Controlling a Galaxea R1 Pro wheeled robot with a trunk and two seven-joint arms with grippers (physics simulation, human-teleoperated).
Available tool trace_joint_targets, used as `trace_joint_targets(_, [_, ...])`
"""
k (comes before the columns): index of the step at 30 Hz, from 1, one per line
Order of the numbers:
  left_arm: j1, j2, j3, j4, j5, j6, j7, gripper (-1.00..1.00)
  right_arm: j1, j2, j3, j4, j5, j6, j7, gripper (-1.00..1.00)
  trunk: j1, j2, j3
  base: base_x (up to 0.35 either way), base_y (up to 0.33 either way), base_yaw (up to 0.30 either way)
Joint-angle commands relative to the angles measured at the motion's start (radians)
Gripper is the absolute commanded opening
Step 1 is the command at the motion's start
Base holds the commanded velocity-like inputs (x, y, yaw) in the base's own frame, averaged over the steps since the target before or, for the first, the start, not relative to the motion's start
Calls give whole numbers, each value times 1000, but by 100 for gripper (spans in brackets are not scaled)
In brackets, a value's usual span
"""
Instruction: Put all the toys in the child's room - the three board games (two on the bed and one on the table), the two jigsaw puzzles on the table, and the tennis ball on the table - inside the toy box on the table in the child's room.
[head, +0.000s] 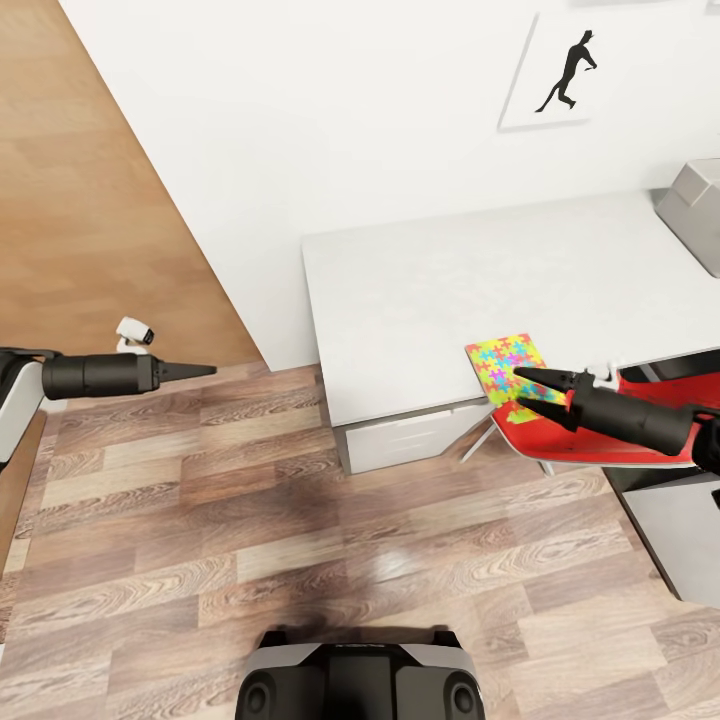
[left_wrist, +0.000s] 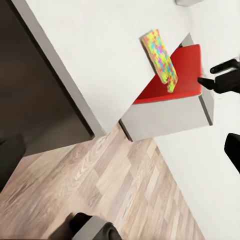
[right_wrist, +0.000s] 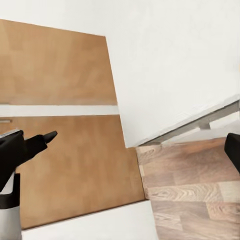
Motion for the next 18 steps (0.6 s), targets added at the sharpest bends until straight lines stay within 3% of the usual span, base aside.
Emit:
trace_joint_targets(1, [-1, 2, -2, 6, 2, 5, -2, 100, 23, 0, -1, -7, -2, 4, 13, 100, 1, -2, -1, 0, 0, 0])
trace_joint_targets(11, [2, 17, -2, 54, 1, 1, -1, 100, 190, 6, -1, -29, 17, 4, 155, 100, 1, -2, -1, 0, 0, 0])
trace_joint_targets(18, [5, 22, -2, 122, -1, -4, 2, 100, 309, 10, -1, -31, 72, 4, 204, 100, 1, -2, -1, 0, 0, 0])
